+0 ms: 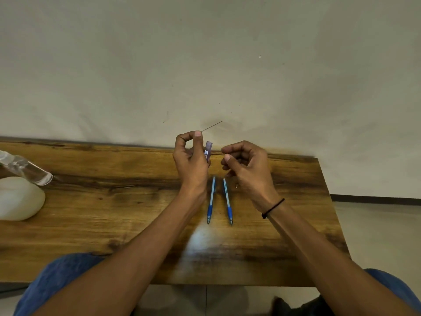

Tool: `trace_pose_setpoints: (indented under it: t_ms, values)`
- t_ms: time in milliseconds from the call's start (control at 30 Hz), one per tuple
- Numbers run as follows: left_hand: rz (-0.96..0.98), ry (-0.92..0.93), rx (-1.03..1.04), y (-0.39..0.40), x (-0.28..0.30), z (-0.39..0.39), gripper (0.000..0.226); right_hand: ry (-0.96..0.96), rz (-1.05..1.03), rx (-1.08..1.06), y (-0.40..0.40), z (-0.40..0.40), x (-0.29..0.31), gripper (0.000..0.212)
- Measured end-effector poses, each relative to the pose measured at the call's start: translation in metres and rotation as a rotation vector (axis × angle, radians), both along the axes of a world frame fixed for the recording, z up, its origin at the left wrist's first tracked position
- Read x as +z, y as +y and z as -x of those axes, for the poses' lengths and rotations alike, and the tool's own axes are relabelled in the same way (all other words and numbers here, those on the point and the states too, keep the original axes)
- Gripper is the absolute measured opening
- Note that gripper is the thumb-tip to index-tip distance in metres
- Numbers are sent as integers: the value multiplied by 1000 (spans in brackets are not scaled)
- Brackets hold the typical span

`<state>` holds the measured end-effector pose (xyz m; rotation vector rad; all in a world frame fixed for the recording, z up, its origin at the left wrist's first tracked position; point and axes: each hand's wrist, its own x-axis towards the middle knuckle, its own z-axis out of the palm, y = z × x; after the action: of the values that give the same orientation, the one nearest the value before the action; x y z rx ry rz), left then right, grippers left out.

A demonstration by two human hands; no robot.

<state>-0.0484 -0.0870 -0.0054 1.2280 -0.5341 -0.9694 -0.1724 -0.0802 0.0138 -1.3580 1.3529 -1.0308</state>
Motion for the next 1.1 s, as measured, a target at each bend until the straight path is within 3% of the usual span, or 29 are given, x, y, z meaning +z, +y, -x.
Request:
trace_pose_setpoints:
  t_ms: [133,200,300,433,700,833,967,1100]
  values:
    - [6,18,-15,-1,1,-1,7,641,105,54,-20,28,-19,15]
    - [20,23,-28,0,1,-3,8,854,80,117,-25,41,-26,19]
    - [28,24,-50,1,2,-3,9,1030,24,178,-27,54,-33,26]
    - [31,27,-57,1,3,-3,8,1102,-51,258,-27,58,-40,25]
    - [25,13,-71,1,2,-1,7,1168,-9,295,-19,47,-58,19]
    - [26,2,-66,1,-2,-1,7,1083,-32,247,-23,49,-58,12]
    - [51,-50,-84,-1,-10,-2,7,872,-15,159,-31,51,-51,11]
    - [58,-170,-79,-4,-17,-3,10,399,57,100,-35,44,-25,13]
